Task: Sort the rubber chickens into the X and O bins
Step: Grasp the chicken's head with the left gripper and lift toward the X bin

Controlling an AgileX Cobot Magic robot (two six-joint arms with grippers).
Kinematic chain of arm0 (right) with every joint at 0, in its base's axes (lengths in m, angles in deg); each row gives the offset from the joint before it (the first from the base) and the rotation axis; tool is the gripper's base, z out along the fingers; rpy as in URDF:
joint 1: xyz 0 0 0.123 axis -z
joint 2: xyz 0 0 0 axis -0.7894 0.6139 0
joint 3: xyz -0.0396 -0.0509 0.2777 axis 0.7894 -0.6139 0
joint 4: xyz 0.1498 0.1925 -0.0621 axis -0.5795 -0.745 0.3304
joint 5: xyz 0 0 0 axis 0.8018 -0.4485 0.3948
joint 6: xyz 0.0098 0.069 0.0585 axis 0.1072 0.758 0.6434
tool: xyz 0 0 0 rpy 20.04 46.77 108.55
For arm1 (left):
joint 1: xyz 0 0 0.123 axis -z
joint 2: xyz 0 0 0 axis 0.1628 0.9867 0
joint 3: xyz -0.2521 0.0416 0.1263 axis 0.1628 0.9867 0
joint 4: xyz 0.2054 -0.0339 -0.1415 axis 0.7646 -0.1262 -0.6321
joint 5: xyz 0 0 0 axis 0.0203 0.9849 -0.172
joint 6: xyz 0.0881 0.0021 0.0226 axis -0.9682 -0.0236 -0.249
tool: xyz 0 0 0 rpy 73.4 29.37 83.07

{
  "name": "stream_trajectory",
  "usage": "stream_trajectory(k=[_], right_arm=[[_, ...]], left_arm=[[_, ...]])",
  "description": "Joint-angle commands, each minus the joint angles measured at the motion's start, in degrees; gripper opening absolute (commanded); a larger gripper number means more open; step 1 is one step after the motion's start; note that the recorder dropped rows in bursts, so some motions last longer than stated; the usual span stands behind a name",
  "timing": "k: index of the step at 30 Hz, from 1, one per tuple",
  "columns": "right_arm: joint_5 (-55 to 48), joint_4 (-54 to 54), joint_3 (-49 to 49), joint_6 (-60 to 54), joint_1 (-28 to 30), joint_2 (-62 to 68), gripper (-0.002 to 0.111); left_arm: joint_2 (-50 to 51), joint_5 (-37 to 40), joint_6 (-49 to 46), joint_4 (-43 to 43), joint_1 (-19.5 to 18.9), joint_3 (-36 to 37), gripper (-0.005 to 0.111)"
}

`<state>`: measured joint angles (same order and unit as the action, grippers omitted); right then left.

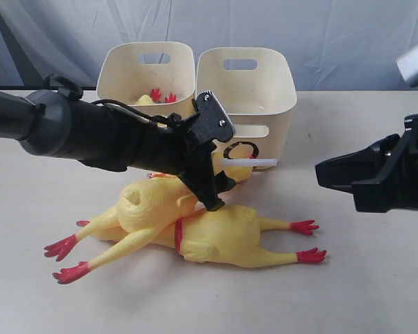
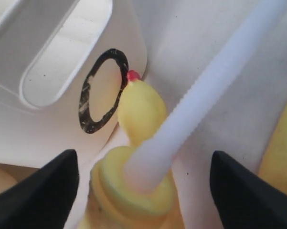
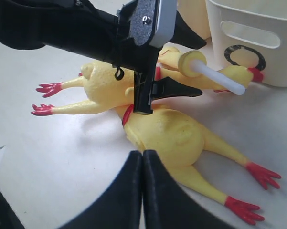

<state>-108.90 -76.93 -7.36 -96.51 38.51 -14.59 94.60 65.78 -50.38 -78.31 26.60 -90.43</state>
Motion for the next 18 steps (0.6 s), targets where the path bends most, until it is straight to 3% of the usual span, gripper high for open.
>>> stream_trajectory(k=[1,6,14,18], right_arm=[[0.1,-0.3,0.5,-0.2,-0.1,-0.1,-0.001],[0.1,-0.3,0.5,-0.3,-0.1,-0.1,-0.001],[0.1,-0.3,0.5,-0.2,-0.1,-0.1,-0.001],[0.1,-0.3,0.5,-0.2,-0.1,-0.1,-0.001]], left_arm=[[0.8,0.3,-1.7,-0.5,0.2,-0.4,0.071],[0.8,0.1,-1.7,-0.5,0.2,-0.4,0.071],[0.8,-1.8,-1.7,-0.5,0.2,-0.4,0.053],[0.8,-1.8,-1.7,-0.5,0.2,-0.4,0.052]])
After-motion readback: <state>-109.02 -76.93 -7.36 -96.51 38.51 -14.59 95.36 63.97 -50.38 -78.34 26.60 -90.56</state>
